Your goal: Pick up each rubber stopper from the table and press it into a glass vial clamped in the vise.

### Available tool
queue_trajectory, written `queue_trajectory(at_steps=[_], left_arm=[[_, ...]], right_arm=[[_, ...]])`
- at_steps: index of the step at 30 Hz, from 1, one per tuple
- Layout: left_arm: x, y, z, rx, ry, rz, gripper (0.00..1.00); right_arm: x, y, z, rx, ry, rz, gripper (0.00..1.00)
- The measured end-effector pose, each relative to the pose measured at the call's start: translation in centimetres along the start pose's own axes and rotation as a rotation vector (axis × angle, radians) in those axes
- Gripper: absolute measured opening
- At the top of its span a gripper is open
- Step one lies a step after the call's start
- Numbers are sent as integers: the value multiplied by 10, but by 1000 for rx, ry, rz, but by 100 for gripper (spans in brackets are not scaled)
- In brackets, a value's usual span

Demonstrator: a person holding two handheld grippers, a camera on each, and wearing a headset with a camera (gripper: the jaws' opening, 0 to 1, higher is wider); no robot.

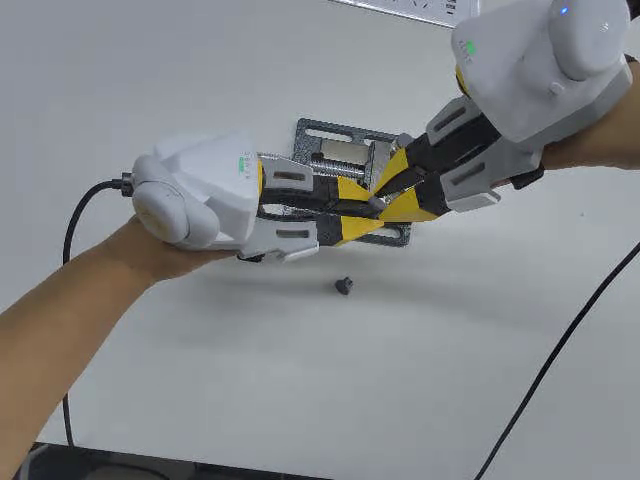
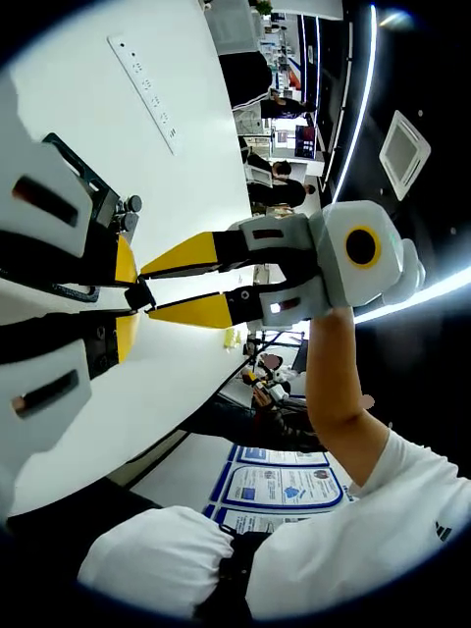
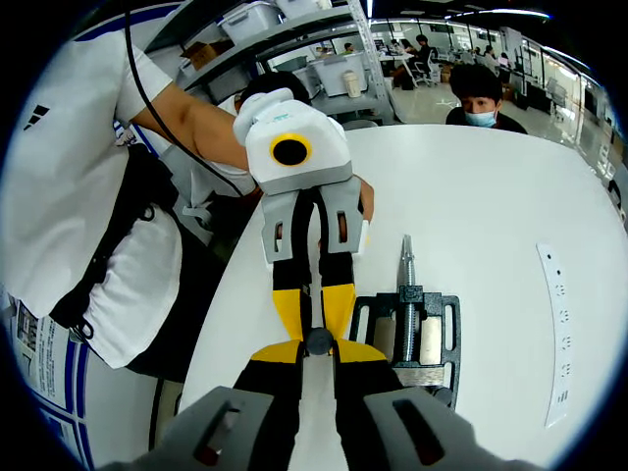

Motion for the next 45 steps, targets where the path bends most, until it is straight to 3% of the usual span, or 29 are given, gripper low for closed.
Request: queue_trajectory(at_steps=[12,24,34,37,45], left_arm=[[1,-2,-2,-6,1,13,4],[-6,-3,-6,11,32,-33,4],[-6,-3,-5,19,22,-39,4],[-11,-4,-7,25,27,-58,4],[-10,-4,-9,29,18,-33,4]], right_arm=[[1,1,2,-9,19,22,11],[6,5,1,7,-25,5,11],[8,5,1,2,5,26,11],[9,5,1,5,-8,26,11],[10,6,2,23,16,13,11]])
Point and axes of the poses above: the centre of the closed fingertips' face, and the gripper's own axes: z roughly backward along the fingers, x roughly to its left, y roughly out of its underside, the point moved 8 cm from there along z, roughly backward along the fingers, and after that the axes turned 4 degrees about x, right-handed, at the moved point
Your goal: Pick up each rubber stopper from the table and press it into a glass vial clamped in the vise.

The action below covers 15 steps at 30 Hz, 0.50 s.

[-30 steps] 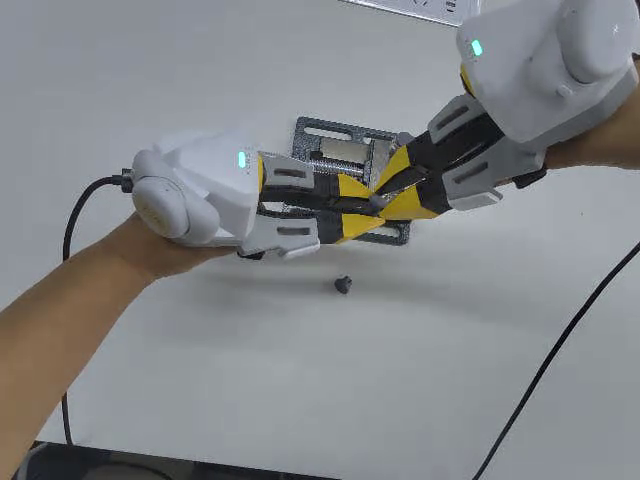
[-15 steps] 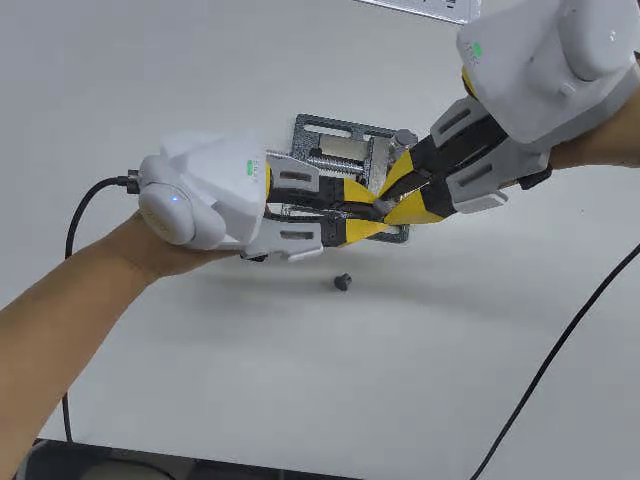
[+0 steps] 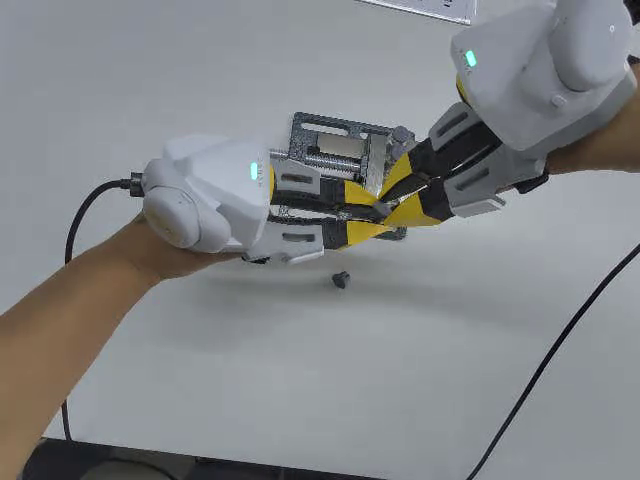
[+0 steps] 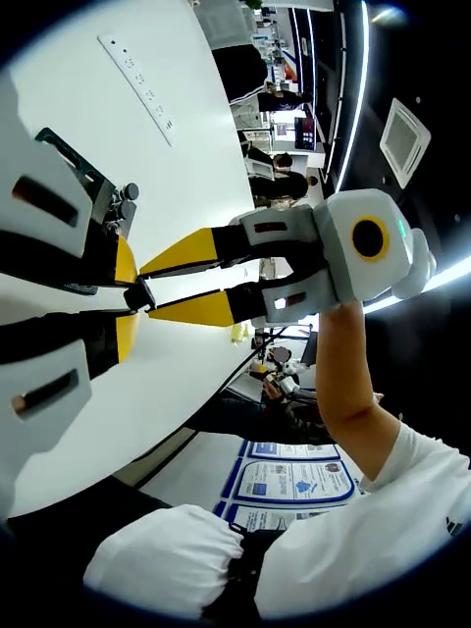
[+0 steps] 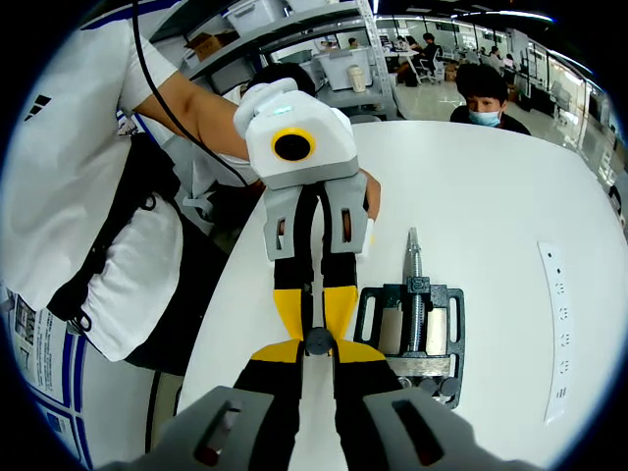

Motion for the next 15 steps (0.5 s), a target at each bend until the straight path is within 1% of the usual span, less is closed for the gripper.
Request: queue_trajectory(at_steps=[2,9,15], left_arm=[[1,-1,0,-5,-7,5,4],[2,-1,0,3,-16,-4,4],[4,1,-1,6,-23,9,5]], right_arm=[[-1,0,1,-5,9,-7,11],[0,0,1,5,42,30,11],[0,0,2,6,61,41,10]])
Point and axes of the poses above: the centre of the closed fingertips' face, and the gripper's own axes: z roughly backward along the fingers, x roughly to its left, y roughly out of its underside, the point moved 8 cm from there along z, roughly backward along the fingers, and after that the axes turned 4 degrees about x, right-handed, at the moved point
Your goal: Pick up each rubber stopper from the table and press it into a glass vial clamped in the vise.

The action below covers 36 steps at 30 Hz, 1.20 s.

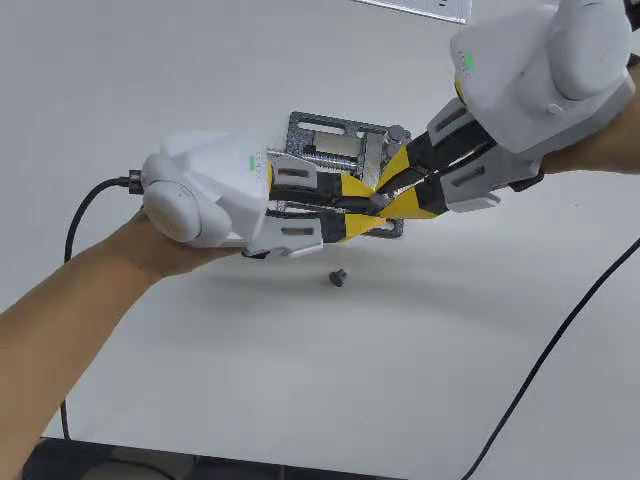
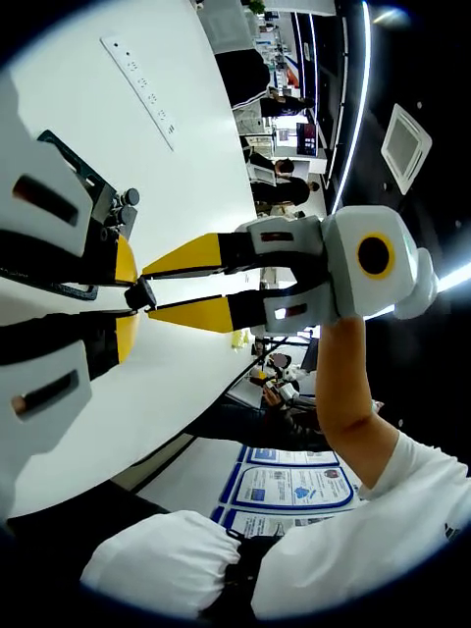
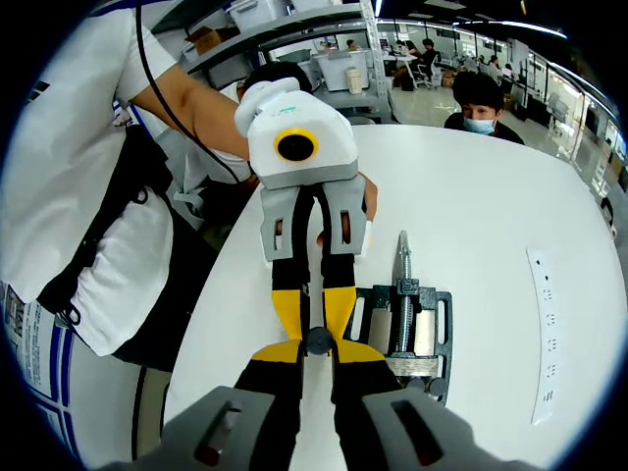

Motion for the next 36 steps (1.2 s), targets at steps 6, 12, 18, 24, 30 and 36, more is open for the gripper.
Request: queue_trajectory(at_steps=[6,12,18,24,30,36], left_arm=[[0,3,-1,13,1,10,6],[2,4,-1,20,-11,8,5],[3,2,-3,33,-23,-7,1],[-1,1,-3,53,-25,-68,0],[0,2,-1,46,-25,-69,0],[0,2,-1,45,-28,-59,0]], right_arm=[[0,1,2,3,17,7,10],[1,1,2,18,38,24,10],[2,-1,1,37,53,35,11],[2,1,-1,48,41,36,11],[2,0,0,57,49,58,11],[2,-1,2,50,59,65,10]])
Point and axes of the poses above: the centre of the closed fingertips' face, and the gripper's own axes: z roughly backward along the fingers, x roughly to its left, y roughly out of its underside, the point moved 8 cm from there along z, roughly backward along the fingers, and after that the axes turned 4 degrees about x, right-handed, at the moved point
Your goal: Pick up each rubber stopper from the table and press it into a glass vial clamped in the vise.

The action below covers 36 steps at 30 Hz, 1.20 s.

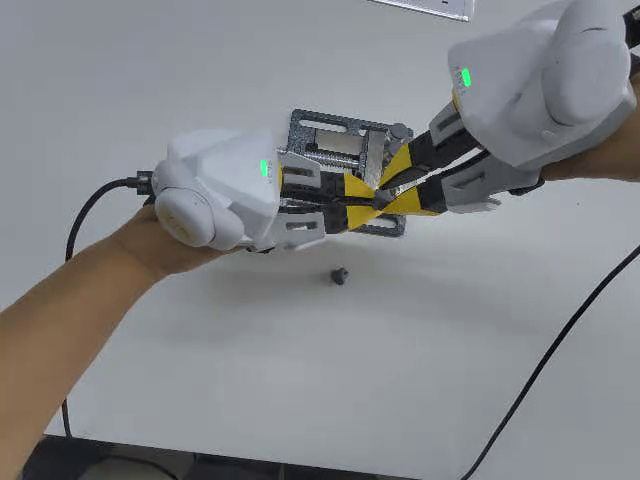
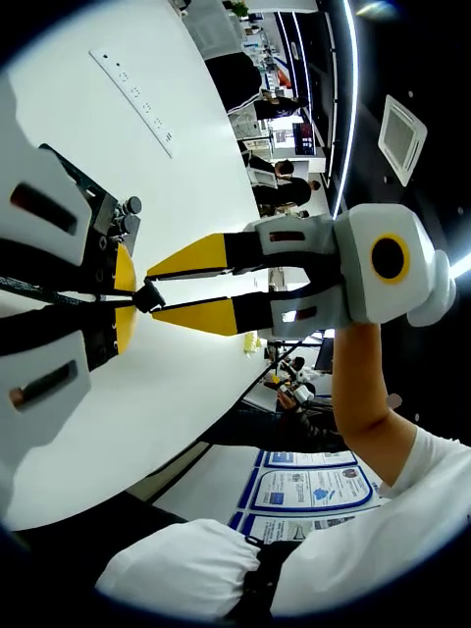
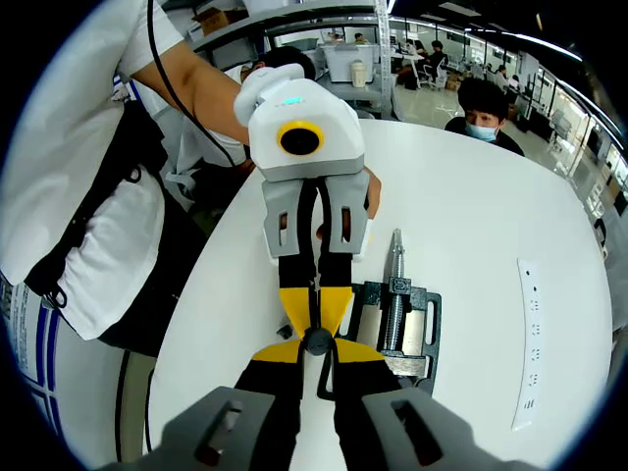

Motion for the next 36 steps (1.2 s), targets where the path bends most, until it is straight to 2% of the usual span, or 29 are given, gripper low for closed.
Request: queue_trajectory(at_steps=[7,14,15,22,30,36], left_arm=[[0,1,0,6,6,11,0],[1,1,0,0,9,85,10],[1,0,0,-12,10,88,12],[4,-1,-3,1,-8,71,6],[5,2,-2,11,-9,82,5],[5,3,-2,14,-11,69,4]], right_arm=[[-2,2,-4,7,12,-1,10],[-5,2,-3,13,49,0,10],[-5,1,-4,14,50,-1,10],[-2,-1,-8,54,55,33,10],[1,-5,-11,95,76,80,10],[2,-8,-12,118,87,115,10]])
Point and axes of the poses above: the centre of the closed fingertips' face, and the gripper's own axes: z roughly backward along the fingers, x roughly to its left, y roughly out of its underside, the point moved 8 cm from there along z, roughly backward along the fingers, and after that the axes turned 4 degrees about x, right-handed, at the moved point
